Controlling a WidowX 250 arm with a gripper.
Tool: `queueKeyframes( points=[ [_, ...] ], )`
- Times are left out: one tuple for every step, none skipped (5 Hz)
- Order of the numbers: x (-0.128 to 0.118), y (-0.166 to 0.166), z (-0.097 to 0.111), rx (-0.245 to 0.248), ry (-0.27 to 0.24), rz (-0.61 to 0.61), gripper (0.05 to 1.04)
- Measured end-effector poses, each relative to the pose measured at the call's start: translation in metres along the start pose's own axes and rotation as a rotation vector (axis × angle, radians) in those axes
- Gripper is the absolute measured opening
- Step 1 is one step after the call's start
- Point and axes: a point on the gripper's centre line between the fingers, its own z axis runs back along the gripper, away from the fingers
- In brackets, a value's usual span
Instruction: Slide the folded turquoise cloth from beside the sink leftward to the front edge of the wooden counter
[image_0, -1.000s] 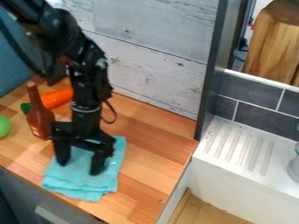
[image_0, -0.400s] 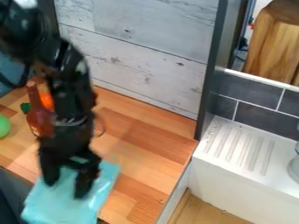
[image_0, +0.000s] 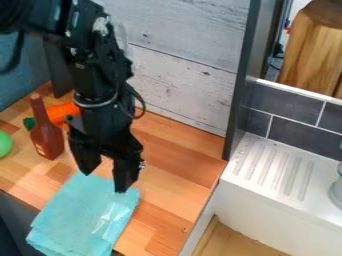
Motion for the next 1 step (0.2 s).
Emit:
queueKeyframes(
  points=[
    [-0.0108,-0.0001,0.0066,0.025,0.048,0.005,1.000]
  ],
)
